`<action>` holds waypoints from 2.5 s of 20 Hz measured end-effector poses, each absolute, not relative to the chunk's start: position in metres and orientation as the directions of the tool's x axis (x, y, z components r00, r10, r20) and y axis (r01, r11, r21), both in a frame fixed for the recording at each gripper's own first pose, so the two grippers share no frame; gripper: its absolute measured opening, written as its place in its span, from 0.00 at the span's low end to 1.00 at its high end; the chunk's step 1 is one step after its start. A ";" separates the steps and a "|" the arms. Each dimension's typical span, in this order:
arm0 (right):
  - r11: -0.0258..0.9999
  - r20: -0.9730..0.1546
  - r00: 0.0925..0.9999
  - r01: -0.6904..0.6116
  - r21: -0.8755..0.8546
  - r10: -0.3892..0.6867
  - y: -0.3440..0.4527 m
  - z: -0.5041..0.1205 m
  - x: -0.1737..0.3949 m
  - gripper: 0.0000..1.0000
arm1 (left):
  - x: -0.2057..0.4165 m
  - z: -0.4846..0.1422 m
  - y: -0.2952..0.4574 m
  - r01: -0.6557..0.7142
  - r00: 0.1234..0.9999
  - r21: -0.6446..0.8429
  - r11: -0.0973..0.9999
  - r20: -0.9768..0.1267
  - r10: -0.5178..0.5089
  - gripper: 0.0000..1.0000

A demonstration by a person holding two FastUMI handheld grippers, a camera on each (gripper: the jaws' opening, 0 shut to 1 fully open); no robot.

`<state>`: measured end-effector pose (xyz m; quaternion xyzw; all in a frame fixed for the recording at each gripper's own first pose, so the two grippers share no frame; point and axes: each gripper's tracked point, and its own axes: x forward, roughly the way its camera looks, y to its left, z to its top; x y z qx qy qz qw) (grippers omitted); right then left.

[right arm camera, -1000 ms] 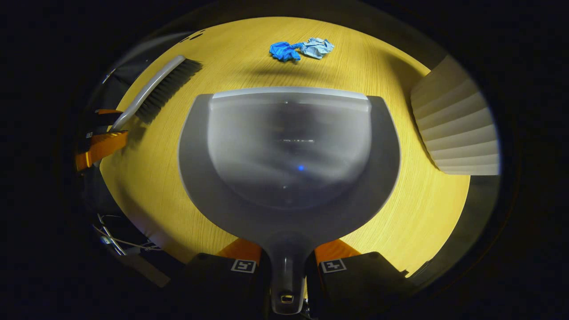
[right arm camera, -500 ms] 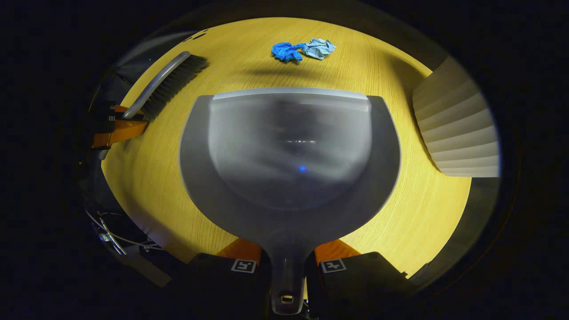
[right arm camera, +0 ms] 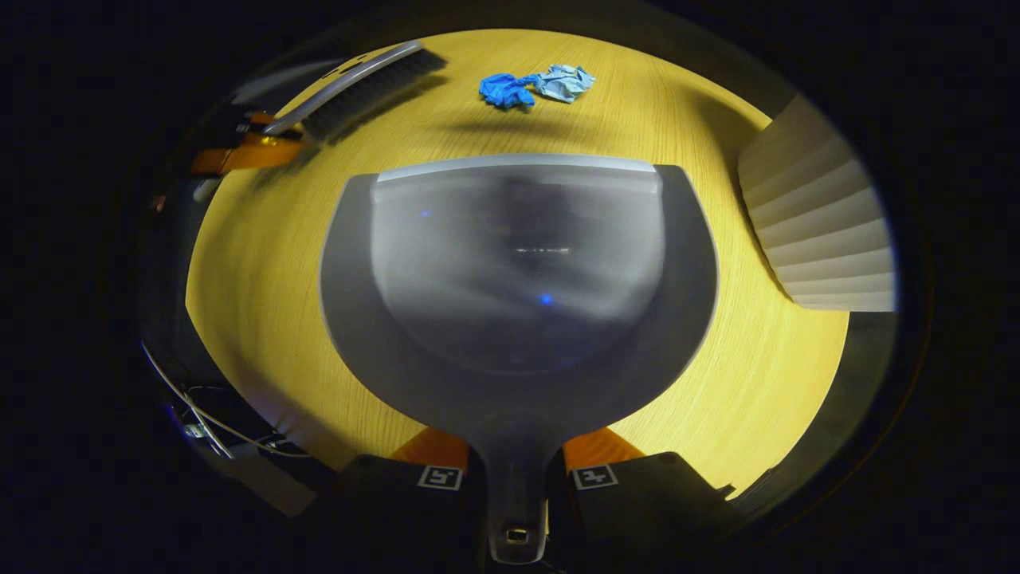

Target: Pick up the small broom and dustpan from the desktop, sweep the trash into the dustpan with the broom, and then empty the trash into the garbage bin.

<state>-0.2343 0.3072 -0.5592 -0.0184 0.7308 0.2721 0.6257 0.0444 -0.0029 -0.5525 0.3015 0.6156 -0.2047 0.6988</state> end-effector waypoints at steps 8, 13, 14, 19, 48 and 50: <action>0.854 -0.930 -0.221 -0.378 0.358 0.293 0.300 -0.553 -0.226 0.35 | 0.101 -0.587 -0.063 0.768 0.179 0.153 0.622 -0.984 0.021 0.19; 0.859 -0.932 -0.205 -0.368 0.357 0.300 0.303 -0.557 -0.221 0.33 | 0.099 -0.594 -0.095 0.846 0.116 0.071 0.528 -0.992 -0.052 0.19; 0.861 -0.933 -0.201 -0.366 0.354 0.298 0.302 -0.559 -0.220 0.33 | 0.088 -0.594 -0.103 0.857 0.083 0.031 0.515 -0.993 -0.078 0.19; 0.865 -0.937 -0.166 -0.362 0.348 0.308 0.303 -0.558 -0.219 0.33 | 0.039 -0.582 -0.115 0.882 -0.066 -0.131 0.452 -0.986 -0.155 0.19; 0.935 -0.944 -0.006 -0.136 0.329 0.331 0.335 -0.513 -0.186 0.33 | 0.040 -0.545 -0.011 0.540 0.184 -0.077 0.838 -0.961 -0.207 0.19; 0.939 -0.943 0.001 -0.087 0.333 0.334 0.339 -0.505 -0.182 0.33 | 0.039 -0.546 -0.009 0.542 0.180 -0.083 0.836 -0.960 -0.212 0.19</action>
